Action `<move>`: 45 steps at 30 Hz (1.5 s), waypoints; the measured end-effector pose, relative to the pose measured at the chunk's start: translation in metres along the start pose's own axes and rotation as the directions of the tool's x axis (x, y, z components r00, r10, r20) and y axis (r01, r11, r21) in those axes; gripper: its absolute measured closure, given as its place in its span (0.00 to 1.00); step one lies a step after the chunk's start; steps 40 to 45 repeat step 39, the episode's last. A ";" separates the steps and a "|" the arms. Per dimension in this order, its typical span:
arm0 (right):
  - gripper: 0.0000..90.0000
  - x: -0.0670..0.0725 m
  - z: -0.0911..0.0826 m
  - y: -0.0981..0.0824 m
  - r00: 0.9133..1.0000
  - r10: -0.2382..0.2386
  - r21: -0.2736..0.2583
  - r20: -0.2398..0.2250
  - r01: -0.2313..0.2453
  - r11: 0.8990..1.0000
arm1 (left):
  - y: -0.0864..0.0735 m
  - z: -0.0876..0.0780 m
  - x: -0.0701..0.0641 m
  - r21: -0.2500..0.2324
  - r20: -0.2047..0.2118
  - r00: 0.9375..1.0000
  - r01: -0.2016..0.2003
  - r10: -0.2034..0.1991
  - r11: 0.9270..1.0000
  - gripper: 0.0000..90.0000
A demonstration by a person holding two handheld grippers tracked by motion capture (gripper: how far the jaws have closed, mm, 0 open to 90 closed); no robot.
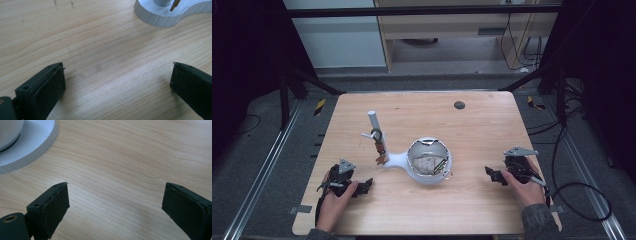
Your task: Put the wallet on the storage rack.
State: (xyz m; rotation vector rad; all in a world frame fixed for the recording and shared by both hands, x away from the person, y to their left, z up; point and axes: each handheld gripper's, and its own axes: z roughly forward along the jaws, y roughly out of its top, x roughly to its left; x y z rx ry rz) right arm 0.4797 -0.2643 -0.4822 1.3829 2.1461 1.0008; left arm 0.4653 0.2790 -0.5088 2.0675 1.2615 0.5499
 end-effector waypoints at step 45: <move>0.04 0.011 0.027 -0.017 0.991 0.041 0.017 0.128 -0.044 0.999 | 0.011 0.010 0.007 0.002 -0.018 1.000 0.019 -0.019 1.000 0.00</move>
